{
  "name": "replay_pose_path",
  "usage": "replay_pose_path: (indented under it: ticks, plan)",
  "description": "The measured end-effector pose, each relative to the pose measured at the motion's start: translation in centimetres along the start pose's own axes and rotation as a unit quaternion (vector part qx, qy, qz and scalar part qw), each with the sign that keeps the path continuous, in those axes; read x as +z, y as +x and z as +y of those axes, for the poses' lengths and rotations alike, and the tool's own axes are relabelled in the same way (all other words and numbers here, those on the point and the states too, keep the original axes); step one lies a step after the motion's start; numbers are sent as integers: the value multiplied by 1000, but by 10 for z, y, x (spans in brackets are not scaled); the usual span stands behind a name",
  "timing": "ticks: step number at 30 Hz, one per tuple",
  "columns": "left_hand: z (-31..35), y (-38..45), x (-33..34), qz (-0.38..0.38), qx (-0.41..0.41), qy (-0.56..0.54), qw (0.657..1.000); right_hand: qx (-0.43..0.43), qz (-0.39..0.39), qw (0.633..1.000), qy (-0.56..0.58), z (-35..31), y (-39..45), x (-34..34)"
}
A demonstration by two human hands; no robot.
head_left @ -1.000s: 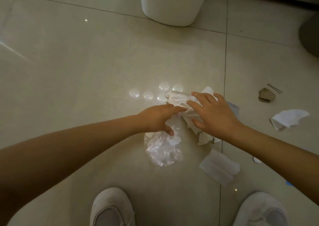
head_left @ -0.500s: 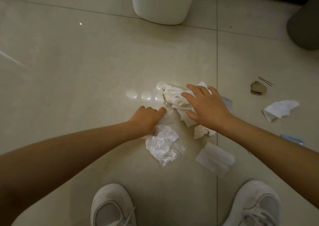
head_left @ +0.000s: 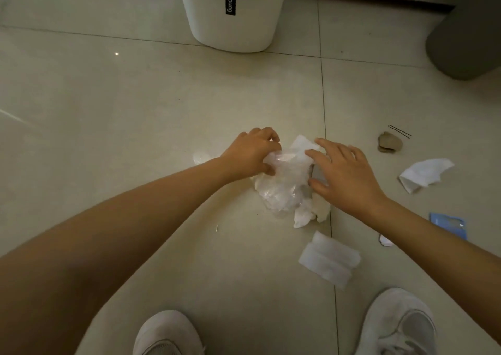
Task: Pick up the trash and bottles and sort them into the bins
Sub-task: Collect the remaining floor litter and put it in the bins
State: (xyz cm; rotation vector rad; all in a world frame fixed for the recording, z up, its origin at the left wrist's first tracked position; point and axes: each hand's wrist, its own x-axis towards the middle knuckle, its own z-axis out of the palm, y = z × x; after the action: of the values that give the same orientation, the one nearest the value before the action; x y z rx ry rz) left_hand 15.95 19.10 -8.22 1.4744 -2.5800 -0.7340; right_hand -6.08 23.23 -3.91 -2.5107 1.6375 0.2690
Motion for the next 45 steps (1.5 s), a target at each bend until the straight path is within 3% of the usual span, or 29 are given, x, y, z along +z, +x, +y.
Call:
replay_pose_path:
  ticks: [4,10,17,22,28,33,36,41,45]
  plan:
    - [15,19,9,-70,-70,45,994,21,10,1000,10,8,-16,7]
    - [9,20,6,-35,-86,58,994,49,-17,998,24,16,-30,25]
    - [-11,-5,-19,7,-126,-193,973,107,-165,980,42,19,-22,49]
    - [-25,-27,-31,-25,-168,-253,952,100,-169,980,36,19,-11,53]
    - [-31,-38,-23,-22,-184,-245,952,65,-130,989,27,19,-12,57]
    - [-26,-36,-13,-22,-190,-189,963,24,-105,994,1,18,-17,55]
    - [-21,-35,-11,4,-184,-127,975,37,-132,991,5,27,-20,47]
    - [-19,-36,-5,63,-68,50,994,9,-200,979,-42,29,-18,51]
    - [-20,-28,-6,3,32,211,977,-14,-160,986,-53,26,-9,52]
